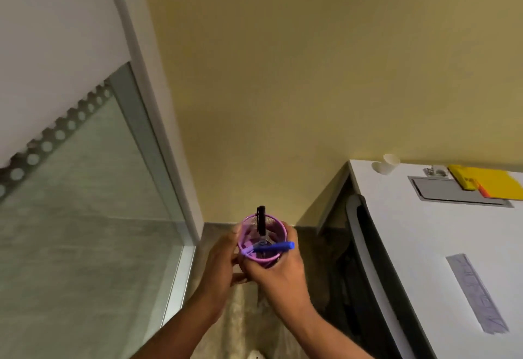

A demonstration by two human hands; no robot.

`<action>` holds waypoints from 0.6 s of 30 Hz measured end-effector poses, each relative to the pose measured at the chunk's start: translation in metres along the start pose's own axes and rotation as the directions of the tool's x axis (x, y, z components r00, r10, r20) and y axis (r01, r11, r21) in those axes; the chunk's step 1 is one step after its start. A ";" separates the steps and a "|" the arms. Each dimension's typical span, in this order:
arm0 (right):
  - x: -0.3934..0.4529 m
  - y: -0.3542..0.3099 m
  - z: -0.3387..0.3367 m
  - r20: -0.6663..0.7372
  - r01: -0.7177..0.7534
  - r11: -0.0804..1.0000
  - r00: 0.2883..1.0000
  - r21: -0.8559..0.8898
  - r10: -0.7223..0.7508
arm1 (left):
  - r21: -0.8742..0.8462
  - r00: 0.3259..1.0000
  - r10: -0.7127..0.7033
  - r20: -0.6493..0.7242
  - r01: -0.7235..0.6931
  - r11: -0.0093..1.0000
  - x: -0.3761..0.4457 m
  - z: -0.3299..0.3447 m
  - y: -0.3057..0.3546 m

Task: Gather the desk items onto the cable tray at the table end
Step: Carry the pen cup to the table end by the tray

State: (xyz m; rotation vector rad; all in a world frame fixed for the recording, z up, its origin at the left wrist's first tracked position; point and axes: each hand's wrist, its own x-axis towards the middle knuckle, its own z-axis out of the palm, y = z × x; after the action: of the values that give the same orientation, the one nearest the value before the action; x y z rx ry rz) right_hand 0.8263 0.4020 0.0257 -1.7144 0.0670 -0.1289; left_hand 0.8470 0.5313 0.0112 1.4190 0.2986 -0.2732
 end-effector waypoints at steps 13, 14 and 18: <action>0.191 0.002 -0.038 -0.274 -0.042 0.997 0.961 -0.068 0.022 | 0.045 0.949 0.048 0.311 -0.065 0.997 0.205 0.081 0.082; 0.206 0.004 -0.039 -0.304 -0.049 0.996 0.953 -0.078 0.023 | 0.046 0.940 0.052 0.336 -0.071 0.996 0.223 0.087 0.084; 0.265 0.004 -0.039 -0.422 -0.067 0.993 0.907 -0.092 0.022 | 0.062 0.886 0.039 0.462 -0.076 0.995 0.292 0.109 0.106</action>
State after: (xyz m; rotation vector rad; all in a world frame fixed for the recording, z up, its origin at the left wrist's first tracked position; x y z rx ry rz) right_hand 1.0843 0.3315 0.0396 -1.7627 0.4399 -0.4687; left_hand 1.1620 0.4352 0.0168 1.3902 -0.1476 -0.5671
